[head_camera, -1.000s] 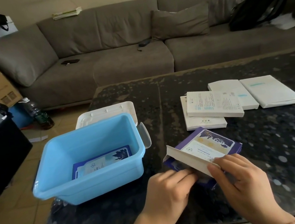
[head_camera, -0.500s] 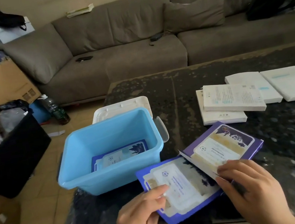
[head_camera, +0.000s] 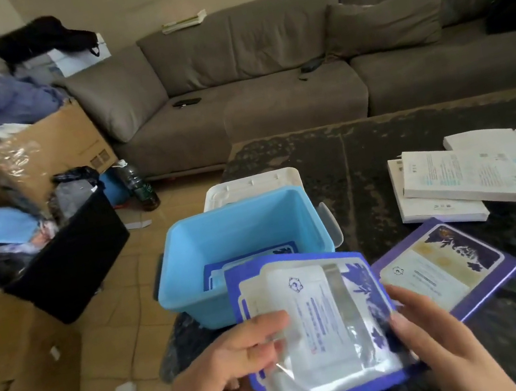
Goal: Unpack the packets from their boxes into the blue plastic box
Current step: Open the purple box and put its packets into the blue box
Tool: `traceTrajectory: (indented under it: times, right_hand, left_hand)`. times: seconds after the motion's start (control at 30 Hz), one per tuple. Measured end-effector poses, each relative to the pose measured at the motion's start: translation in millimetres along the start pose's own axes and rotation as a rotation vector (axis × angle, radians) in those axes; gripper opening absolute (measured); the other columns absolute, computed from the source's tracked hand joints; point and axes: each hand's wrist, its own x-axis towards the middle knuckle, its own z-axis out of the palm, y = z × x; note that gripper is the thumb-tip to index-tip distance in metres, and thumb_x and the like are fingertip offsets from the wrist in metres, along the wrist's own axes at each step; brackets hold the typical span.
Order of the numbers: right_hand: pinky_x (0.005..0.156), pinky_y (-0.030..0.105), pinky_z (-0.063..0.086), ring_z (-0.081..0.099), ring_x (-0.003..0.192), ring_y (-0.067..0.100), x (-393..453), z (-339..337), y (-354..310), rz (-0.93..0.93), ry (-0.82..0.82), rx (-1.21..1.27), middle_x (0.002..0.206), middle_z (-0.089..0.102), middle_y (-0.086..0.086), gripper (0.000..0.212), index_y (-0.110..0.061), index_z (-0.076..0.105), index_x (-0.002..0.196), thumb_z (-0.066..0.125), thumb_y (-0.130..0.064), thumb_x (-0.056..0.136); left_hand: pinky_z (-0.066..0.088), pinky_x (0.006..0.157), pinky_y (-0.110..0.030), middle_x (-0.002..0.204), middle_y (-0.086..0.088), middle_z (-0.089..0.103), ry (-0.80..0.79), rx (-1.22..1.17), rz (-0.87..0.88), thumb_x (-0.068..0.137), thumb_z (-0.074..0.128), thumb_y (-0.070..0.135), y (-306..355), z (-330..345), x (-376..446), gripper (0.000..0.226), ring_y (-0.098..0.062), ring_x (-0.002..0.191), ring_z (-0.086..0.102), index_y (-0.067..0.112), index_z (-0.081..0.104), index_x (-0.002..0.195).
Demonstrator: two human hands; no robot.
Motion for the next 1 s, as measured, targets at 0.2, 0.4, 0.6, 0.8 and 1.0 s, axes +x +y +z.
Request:
traceTrajectory:
  times: [0.2,0.4,0.6,0.8,1.0]
  right_hand:
    - [0.032,0.024,0.045,0.058,0.042,0.026,27.1,20.7,-35.0,0.133,-0.237,0.188,0.087,0.066,0.034,0.052,0.004,0.068,0.11,0.089,-0.015,0.066]
    - [0.032,0.024,0.046,0.062,0.046,0.024,40.4,27.0,-45.6,0.148,-0.129,0.081,0.091,0.069,0.032,0.035,0.004,0.065,0.11,0.063,-0.004,0.076]
    - [0.044,0.033,0.055,0.066,0.068,0.037,41.9,36.4,-57.3,0.264,-0.134,-0.066,0.094,0.069,0.035,0.045,0.003,0.065,0.109,0.071,-0.005,0.065]
    - [0.044,0.031,0.056,0.065,0.052,0.023,56.5,68.1,-96.8,0.132,-0.164,-0.161,0.075,0.069,0.026,0.031,0.003,0.066,0.1,0.073,-0.002,0.07]
    - [0.059,0.032,0.059,0.073,0.067,0.021,122.2,92.1,-127.6,0.084,-0.075,-0.43,0.079,0.075,0.014,0.015,-0.004,0.065,0.104,0.062,-0.001,0.089]
  left_hand:
    - [0.059,0.07,-0.028,0.103,-0.007,0.076,-0.099,0.293,0.093,0.064,0.084,0.002,-6.7,-32.0,18.2,0.016,-0.02,0.083,0.075,0.012,0.076,0.073]
    - [0.056,0.066,-0.027,0.102,0.004,0.075,-0.321,0.737,0.33,0.085,0.072,0.02,-4.8,-61.1,14.6,0.014,-0.01,0.086,0.072,0.013,0.082,0.077]
    - [0.054,0.078,-0.022,0.098,0.0,0.076,-0.264,0.909,0.443,0.098,0.057,0.015,-8.6,-75.6,8.7,0.032,-0.009,0.094,0.068,0.009,0.081,0.077]
    - [0.056,0.083,-0.029,0.102,-0.016,0.073,-0.125,0.878,0.415,0.082,0.073,-0.001,-31.6,-88.5,18.4,0.007,-0.022,0.095,0.07,-0.006,0.077,0.081]
    - [0.053,0.085,-0.018,0.093,-0.016,0.073,-0.011,0.87,0.323,0.081,0.073,-0.005,-49.3,-107.3,53.5,0.005,-0.01,0.089,0.067,-0.008,0.076,0.078]
